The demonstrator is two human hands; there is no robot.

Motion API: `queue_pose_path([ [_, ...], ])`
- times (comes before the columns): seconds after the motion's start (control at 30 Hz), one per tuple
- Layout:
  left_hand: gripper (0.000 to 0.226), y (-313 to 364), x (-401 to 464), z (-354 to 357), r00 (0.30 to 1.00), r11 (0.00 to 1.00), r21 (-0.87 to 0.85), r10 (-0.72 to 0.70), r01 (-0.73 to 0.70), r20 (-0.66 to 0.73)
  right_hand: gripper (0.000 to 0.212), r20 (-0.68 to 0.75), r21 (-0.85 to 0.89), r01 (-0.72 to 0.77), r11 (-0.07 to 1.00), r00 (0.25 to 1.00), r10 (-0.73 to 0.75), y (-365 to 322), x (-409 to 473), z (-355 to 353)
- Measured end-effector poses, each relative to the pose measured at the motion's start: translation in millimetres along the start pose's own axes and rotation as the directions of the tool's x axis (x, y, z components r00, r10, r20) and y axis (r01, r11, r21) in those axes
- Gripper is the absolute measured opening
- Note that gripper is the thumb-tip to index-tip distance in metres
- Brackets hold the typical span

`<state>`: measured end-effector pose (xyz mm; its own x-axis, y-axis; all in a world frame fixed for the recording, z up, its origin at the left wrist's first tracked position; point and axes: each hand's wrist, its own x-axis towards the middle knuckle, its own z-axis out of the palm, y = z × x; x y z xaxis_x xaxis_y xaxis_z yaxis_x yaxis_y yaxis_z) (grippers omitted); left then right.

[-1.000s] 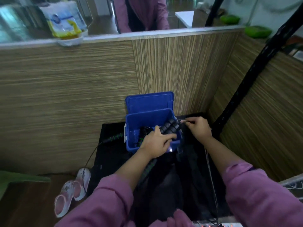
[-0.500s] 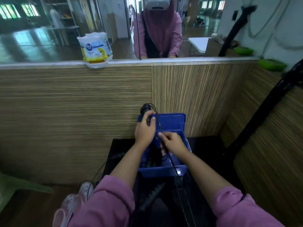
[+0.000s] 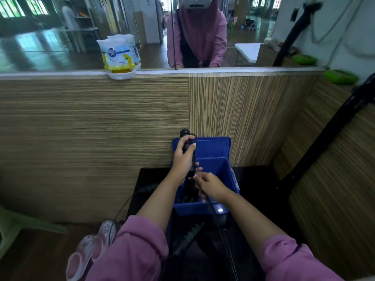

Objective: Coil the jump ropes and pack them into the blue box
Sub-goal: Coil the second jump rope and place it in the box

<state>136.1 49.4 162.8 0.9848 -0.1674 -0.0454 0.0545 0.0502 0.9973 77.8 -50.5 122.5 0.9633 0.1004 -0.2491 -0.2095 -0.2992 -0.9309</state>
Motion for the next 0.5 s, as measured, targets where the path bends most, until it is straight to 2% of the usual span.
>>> queue_pose_path([
  [0.1, 0.023, -4, 1, -5, 0.994, 0.995, 0.08, 0.073, -0.066, -0.084, 0.024, 0.061, -0.07, -0.036, 0.997, 0.997, 0.041, 7, -6, -3],
  [0.17, 0.021, -7, 6, -16, 0.978, 0.97, 0.221, 0.14, -0.104, -0.152, 0.028, 0.09, -0.163, -0.041, 0.986, 0.994, 0.057, 15, -12, -8],
  [0.27, 0.022, -17, 16, -43, 0.961, 0.887, 0.453, 0.194, -0.087, -0.196, 0.03, 0.093, -0.15, -0.047, 0.988, 0.994, 0.062, 19, -21, -16],
  [0.4, 0.022, -25, 17, -64, 0.965, 0.761, 0.647, 0.202, -0.047, -0.167, 0.035, 0.083, -0.323, -0.024, 0.946, 0.995, 0.054, 17, -26, -24],
  [0.5, 0.028, -30, 10, -70, 0.962, 0.635, 0.77, 0.247, -0.071, -0.116, 0.036, 0.018, -0.546, 0.026, 0.838, 1.0, -0.02, 28, -23, -23],
])
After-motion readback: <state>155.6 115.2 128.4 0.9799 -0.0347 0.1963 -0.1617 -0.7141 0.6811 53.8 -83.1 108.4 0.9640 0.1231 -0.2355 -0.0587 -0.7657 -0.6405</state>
